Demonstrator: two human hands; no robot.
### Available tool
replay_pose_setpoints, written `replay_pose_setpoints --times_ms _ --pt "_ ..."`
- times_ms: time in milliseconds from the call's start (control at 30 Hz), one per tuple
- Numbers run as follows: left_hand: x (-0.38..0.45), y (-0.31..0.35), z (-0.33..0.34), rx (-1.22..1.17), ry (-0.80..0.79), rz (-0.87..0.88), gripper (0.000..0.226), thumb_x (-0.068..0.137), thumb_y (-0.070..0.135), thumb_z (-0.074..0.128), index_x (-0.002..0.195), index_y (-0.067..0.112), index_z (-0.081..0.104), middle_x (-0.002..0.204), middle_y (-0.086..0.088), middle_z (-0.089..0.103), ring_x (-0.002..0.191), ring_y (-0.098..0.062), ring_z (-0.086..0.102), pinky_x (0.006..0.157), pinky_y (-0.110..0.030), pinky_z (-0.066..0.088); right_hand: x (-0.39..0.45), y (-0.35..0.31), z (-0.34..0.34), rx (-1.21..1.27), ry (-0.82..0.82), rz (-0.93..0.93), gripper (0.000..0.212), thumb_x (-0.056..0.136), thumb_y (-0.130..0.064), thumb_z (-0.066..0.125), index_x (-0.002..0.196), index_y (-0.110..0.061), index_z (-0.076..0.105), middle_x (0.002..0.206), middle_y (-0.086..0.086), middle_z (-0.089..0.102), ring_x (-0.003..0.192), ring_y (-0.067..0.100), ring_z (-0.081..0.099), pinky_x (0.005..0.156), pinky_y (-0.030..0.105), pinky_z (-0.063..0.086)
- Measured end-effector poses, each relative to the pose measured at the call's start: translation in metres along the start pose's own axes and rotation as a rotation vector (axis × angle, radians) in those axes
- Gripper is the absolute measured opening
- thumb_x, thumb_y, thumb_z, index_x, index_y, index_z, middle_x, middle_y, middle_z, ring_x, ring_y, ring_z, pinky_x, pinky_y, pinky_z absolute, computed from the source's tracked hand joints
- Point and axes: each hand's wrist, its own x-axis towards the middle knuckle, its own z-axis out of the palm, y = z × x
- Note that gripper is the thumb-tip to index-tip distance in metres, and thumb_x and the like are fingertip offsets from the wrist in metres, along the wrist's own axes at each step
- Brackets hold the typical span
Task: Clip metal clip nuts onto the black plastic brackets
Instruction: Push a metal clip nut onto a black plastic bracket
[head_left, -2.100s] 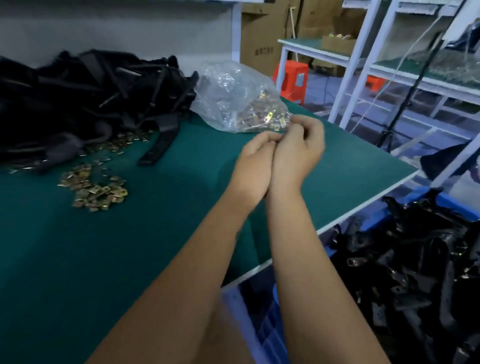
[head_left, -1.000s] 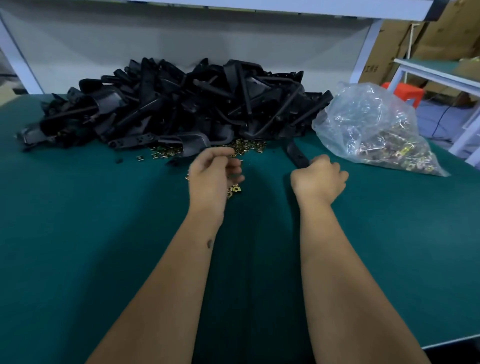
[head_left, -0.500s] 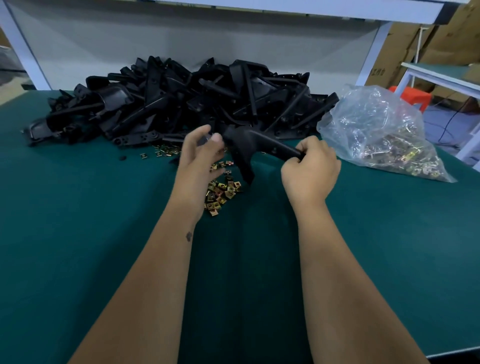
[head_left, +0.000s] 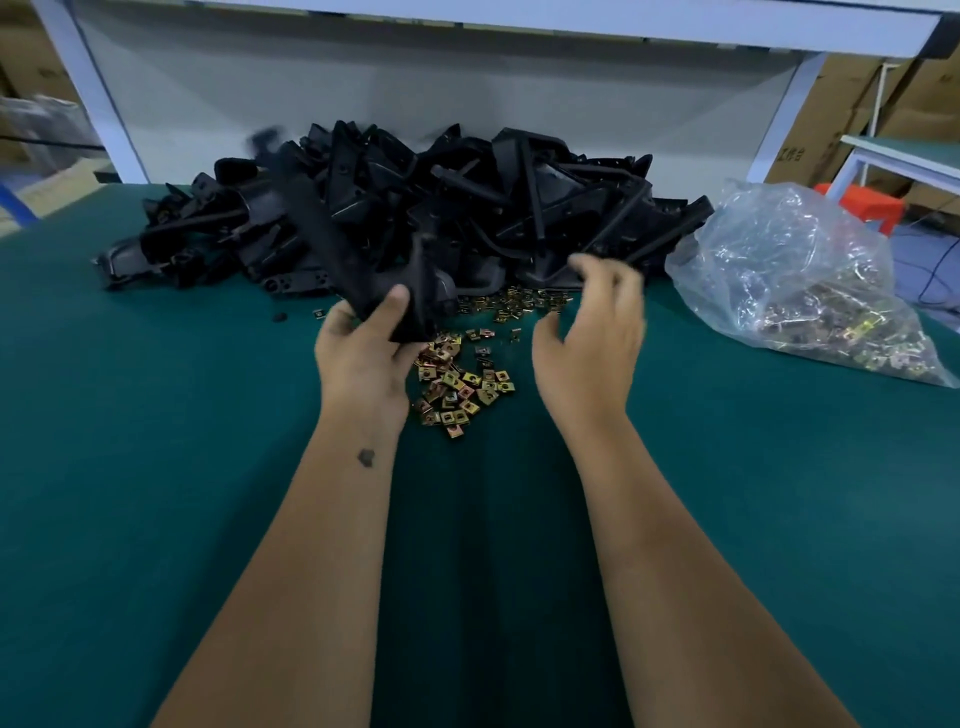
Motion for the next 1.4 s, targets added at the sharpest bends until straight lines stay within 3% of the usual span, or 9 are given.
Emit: replay_pose_setpoints --times_ms 133,267,367,500,600,767,900,1133,1400 --pt "0.011 0.004 -0.009 -0.069 0.035 -0.052 0.011 0.096 0.004 0.061 0.093 0.014 0.056 0.102 -0.005 0.07 0.087 -0.014 0.072 0.069 -0.027 0.06 -0.002 0.011 0.012 0.037 -0.518 0.133 0.049 0.093 -0.026 0.051 0.142 -0.027 0.046 0.134 -0.006 0.049 0.123 0.018 0.048 0.095 0.036 0.045" --pt "0.016 0.0 -0.009 -0.053 0.023 -0.096 0.015 0.096 0.001 0.06 0.103 0.013 0.056 0.116 -0.009 0.068 0.097 -0.018 0.07 0.073 -0.03 0.061 0.001 0.012 0.022 -0.148 -0.642 -0.028 0.057 0.1 -0.031 0.04 0.155 -0.03 0.025 0.156 -0.006 0.031 0.141 0.021 0.025 0.11 0.039 0.023" --pt "0.013 -0.006 -0.006 -0.076 -0.001 -0.105 0.023 0.096 -0.003 0.057 0.105 0.018 0.059 0.113 -0.007 0.069 0.101 -0.021 0.068 0.078 -0.035 0.059 0.006 0.014 0.029 -0.317 -0.708 -0.037 0.053 0.104 -0.029 0.032 0.156 -0.031 0.021 0.16 -0.007 0.025 0.142 0.023 0.022 0.112 0.041 0.018" --pt "0.013 -0.013 -0.002 -0.102 -0.027 -0.116 0.028 0.096 -0.006 0.054 0.104 0.02 0.061 0.109 -0.007 0.07 0.108 -0.024 0.066 0.093 -0.042 0.055 0.009 0.015 0.035 -0.317 -0.613 -0.047 0.039 0.101 -0.022 0.043 0.139 -0.022 0.055 0.14 -0.004 0.05 0.129 0.023 0.034 0.101 0.036 0.026" --pt "0.014 -0.015 0.0 -0.093 -0.068 -0.119 0.028 0.094 -0.006 0.057 0.104 0.02 0.061 0.105 -0.006 0.071 0.107 -0.023 0.067 0.09 -0.039 0.056 0.011 0.018 0.035 -0.188 -0.508 0.046 0.024 0.098 -0.014 0.055 0.115 -0.016 0.071 0.121 0.003 0.06 0.122 0.025 0.042 0.094 0.033 0.036" --pt "0.008 -0.015 0.003 -0.044 -0.169 -0.113 0.029 0.089 -0.003 0.066 0.106 0.018 0.056 0.104 -0.005 0.072 0.104 -0.021 0.069 0.089 -0.041 0.057 0.007 0.018 0.026 -0.107 -0.477 0.11 0.022 0.095 -0.012 0.059 0.114 -0.018 0.068 0.113 0.001 0.064 0.106 0.02 0.057 0.082 0.033 0.048" --pt "0.004 -0.013 0.003 -0.007 -0.217 -0.13 0.032 0.088 -0.001 0.068 0.111 0.015 0.053 0.111 -0.007 0.069 0.105 -0.024 0.068 0.091 -0.046 0.057 0.003 0.007 0.019 0.34 -0.361 0.259 0.018 0.092 -0.01 0.062 0.101 -0.025 0.069 0.09 -0.013 0.062 0.078 -0.004 0.057 0.068 0.01 0.043" --pt "0.0 -0.012 0.004 0.039 -0.254 -0.164 0.037 0.091 0.007 0.066 0.122 0.017 0.049 0.112 -0.003 0.068 0.105 -0.02 0.067 0.078 -0.036 0.057 0.001 -0.011 0.019 1.144 -0.307 0.69 0.02 0.089 0.005 0.064 0.099 -0.01 0.073 0.09 0.004 0.071 0.077 0.009 0.067 0.071 0.017 0.053" --pt "0.0 -0.011 0.005 0.069 -0.286 -0.17 0.038 0.091 0.008 0.065 0.126 0.016 0.051 0.115 -0.004 0.069 0.102 -0.017 0.067 0.072 -0.03 0.056 0.002 -0.016 0.019 1.357 -0.366 0.763 0.014 0.085 0.012 0.064 0.086 -0.001 0.069 0.08 0.01 0.074 0.078 0.017 0.073 0.072 0.023 0.057"
